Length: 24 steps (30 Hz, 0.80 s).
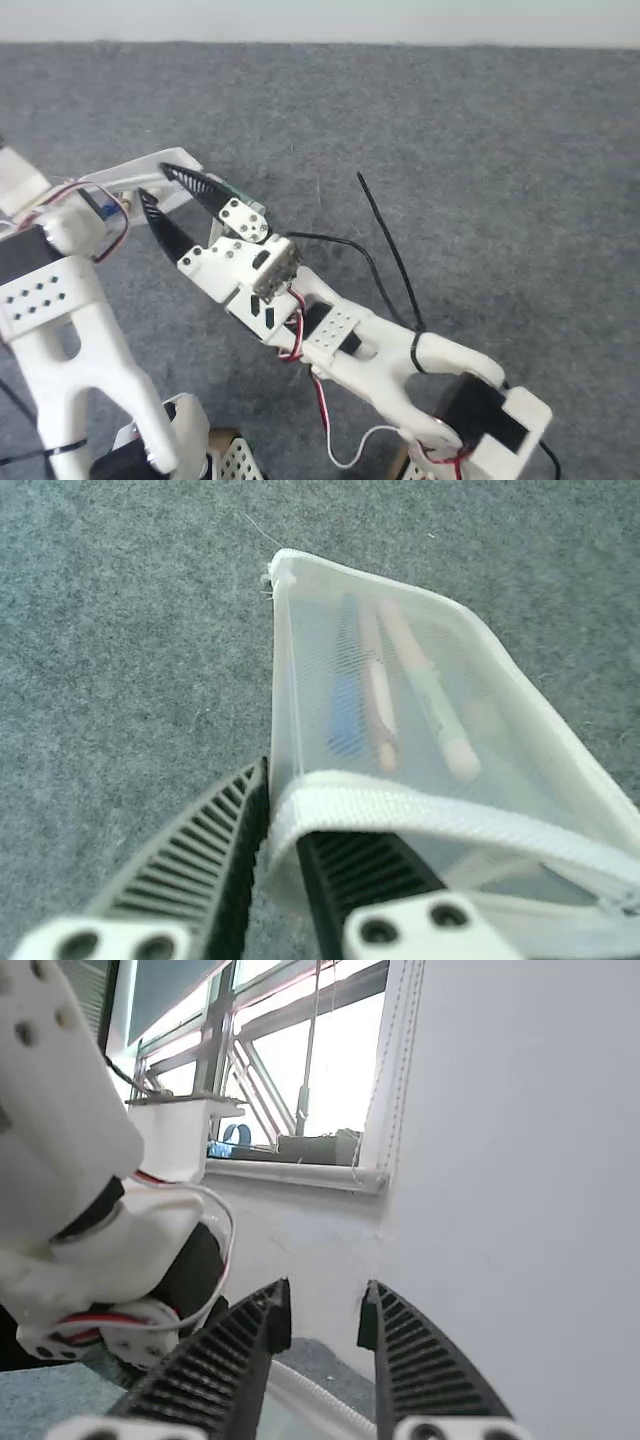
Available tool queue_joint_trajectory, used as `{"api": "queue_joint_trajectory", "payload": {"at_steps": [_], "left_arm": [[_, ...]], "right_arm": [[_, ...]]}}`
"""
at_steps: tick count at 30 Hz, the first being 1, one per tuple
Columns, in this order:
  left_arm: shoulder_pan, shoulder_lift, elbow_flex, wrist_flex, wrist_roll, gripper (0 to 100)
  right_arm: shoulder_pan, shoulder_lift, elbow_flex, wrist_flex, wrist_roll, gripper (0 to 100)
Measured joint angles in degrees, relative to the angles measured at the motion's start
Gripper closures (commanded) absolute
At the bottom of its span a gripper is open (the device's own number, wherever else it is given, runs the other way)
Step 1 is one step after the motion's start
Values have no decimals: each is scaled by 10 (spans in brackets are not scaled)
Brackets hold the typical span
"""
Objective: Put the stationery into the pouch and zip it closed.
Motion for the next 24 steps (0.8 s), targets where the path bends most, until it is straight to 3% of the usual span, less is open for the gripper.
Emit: {"api": "queue_joint_trajectory", "payload": {"at_steps": [9,24], "left_arm": [[0,0,1,-4,0,989],[0,0,11,-11,0,989]], "right_arm": [[18,-105,3,202,-98,897],[26,-353,3,638,-107,897]]}}
